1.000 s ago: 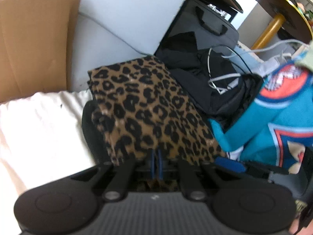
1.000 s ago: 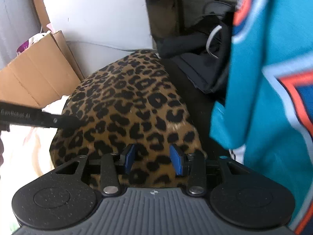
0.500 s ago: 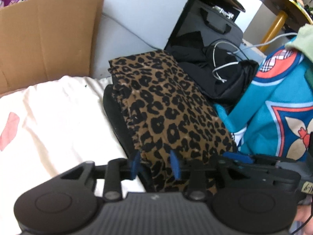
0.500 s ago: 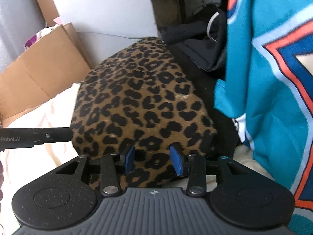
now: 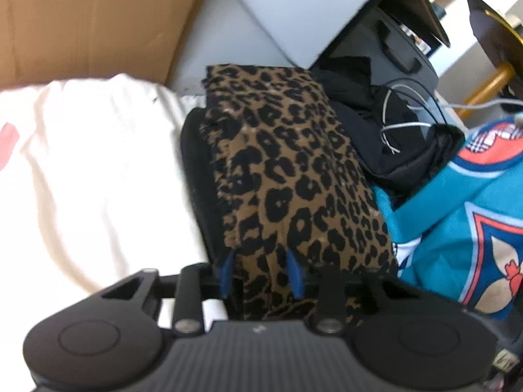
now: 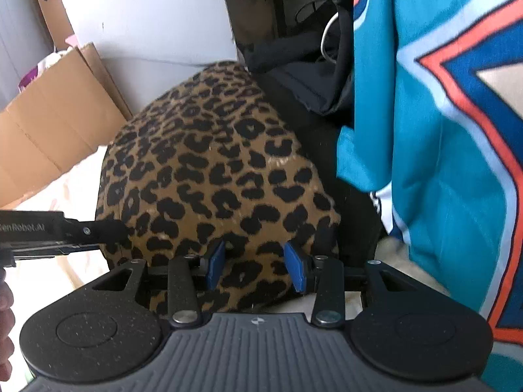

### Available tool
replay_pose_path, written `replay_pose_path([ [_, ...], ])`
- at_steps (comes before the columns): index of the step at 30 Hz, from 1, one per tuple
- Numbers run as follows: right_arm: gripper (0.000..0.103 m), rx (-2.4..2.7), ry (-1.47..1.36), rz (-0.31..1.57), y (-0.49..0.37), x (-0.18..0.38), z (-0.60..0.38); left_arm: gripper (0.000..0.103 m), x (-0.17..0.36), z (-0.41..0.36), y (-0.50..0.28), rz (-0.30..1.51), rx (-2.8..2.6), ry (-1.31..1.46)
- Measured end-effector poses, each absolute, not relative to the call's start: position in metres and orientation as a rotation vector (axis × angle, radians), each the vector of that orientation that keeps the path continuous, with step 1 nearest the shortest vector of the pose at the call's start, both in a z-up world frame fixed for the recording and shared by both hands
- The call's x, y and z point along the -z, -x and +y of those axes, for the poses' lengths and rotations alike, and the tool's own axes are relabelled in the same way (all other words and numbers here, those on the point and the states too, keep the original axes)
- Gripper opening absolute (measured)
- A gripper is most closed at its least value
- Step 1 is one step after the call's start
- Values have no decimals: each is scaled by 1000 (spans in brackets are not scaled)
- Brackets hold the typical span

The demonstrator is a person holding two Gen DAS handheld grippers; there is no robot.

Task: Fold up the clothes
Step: 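Open both grippers and release the skirt on the pile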

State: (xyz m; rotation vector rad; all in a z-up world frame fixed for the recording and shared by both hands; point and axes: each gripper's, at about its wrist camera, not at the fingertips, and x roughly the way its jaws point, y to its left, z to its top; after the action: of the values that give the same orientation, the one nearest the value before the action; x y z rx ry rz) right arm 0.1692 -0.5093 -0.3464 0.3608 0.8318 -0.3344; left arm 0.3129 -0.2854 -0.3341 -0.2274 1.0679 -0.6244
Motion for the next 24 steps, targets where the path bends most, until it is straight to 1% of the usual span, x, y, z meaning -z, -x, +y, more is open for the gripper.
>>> replay_pose_path([
  [2,47,336,-361,844,-169,348,-507,17,334,-281,-311,1072,617,220],
  [3,47,338,-365,848,-169,348,-506,14,334,-279,-310,1087,611,214],
  [4,47,340,-368,851,-170,348,-505,1,334,-276,-309,1102,605,209],
  [8,48,353,-386,856,-171,344,-499,1,329,-265,-304,1145,591,187],
  [9,48,353,-389,860,-171,341,-497,3,324,-262,-302,1148,596,181],
  [12,48,350,-400,878,-174,330,-492,18,304,-251,-295,1149,582,170],
  [14,49,353,-421,886,-174,319,-489,38,291,-243,-292,1150,561,170],
  [15,52,354,-432,890,-175,313,-488,42,284,-239,-291,1151,548,169],
  [16,56,351,-442,891,-175,307,-487,49,276,-235,-289,1151,533,165],
  [17,59,341,-451,887,-175,299,-486,55,269,-232,-288,1148,522,162],
  [18,65,328,-458,882,-174,290,-484,57,261,-229,-287,1146,510,160],
  [19,69,321,-464,878,-173,282,-483,60,252,-225,-287,1147,499,161],
  [20,71,316,-468,875,-171,273,-482,61,244,-222,-286,1148,490,164],
  [21,75,312,-473,873,-170,264,-481,63,235,-218,-285,1147,483,173],
  [22,80,311,-475,872,-169,255,-479,66,225,-215,-284,1144,474,173],
  [23,82,312,-475,871,-167,246,-478,70,216,-214,-283,1142,461,163],
  [24,87,313,-474,871,-166,237,-477,72,207,-213,-283,1140,448,153],
])
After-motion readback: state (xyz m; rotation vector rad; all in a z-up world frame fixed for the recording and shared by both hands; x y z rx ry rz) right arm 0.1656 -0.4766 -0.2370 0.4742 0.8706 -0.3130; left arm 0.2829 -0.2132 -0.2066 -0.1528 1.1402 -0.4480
